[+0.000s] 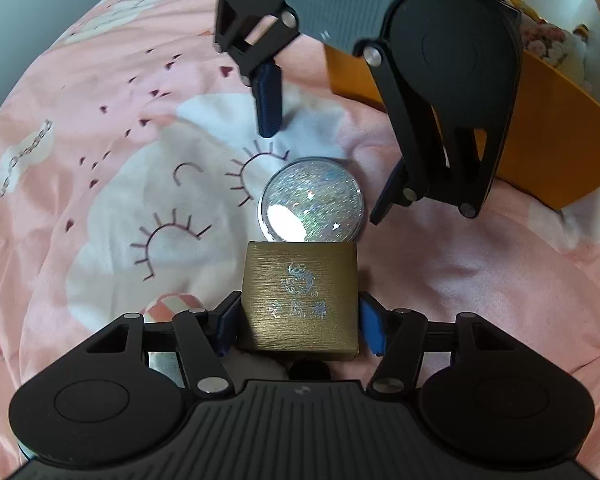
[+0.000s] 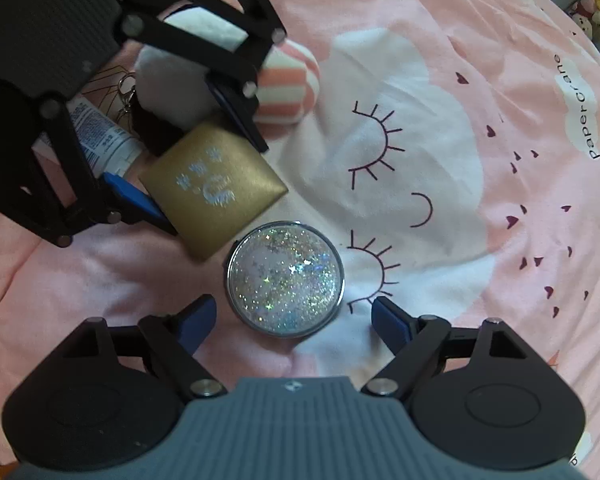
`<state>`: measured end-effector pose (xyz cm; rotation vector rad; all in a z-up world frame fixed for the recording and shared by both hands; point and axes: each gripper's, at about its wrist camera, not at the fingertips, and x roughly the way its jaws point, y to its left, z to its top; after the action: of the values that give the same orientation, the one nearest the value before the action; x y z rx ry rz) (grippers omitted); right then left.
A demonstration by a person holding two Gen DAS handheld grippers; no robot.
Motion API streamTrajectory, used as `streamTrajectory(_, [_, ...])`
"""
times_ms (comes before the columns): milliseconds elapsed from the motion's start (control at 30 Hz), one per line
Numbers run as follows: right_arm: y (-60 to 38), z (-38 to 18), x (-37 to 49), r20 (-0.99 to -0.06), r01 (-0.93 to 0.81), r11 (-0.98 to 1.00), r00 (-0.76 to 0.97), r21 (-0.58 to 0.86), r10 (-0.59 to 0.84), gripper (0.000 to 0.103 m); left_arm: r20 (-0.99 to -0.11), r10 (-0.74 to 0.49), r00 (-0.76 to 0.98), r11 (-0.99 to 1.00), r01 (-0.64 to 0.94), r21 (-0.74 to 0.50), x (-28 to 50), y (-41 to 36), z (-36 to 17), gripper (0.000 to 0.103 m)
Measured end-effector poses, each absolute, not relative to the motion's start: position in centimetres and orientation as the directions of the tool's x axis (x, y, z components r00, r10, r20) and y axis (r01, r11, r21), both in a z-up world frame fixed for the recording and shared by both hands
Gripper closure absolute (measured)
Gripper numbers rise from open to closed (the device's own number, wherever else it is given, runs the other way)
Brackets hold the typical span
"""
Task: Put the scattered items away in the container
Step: 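Grasp the gold box with the left tool while the right tool grasps the glitter compact, then lift the gold box and glitter compact and carry them over the shoebox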
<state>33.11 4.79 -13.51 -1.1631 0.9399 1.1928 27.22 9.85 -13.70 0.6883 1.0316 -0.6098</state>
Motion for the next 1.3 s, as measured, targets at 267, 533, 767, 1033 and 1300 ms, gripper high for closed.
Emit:
streamTrajectory(267, [6.3,-13.9,32.6,-0.974,-0.982,-0.049,0.176,-0.185,0.141,0.016,-0.91,-0.133,0.392,0.667,0.715,0.211,26.5,11.0,-12.9,0.033])
streamTrajectory(533, [7.8,-15.9,33.0,-0.984,-0.984,-0.047,0.167,-0.17,0.057,0.018,-0.899,-0.15,0.411,0.697,0.689,0.198,25.9,11.6,-12.5,0.034])
streamTrajectory(767, [7.7,-15.7,32.7,-0.987,-0.989,-0.011,0.148,-0.149,0.066,0.029,-0.892,-0.151,0.427,0.722,0.664,0.195,25.6,11.4,-12.3,0.034])
streamTrajectory(1033, [6.5,-14.1,30.9,-0.981,-0.987,0.004,0.158,-0.159,0.111,0.03,-0.886,-0.149,0.439,0.739,0.644,0.195,25.2,11.5,-11.5,0.034])
streamTrajectory(1300, [4.4,-10.2,27.7,-0.962,-0.982,0.024,0.189,-0.188,0.195,0.03,-0.872,-0.166,0.46,0.748,0.635,0.193,23.8,11.0,-8.7,0.034])
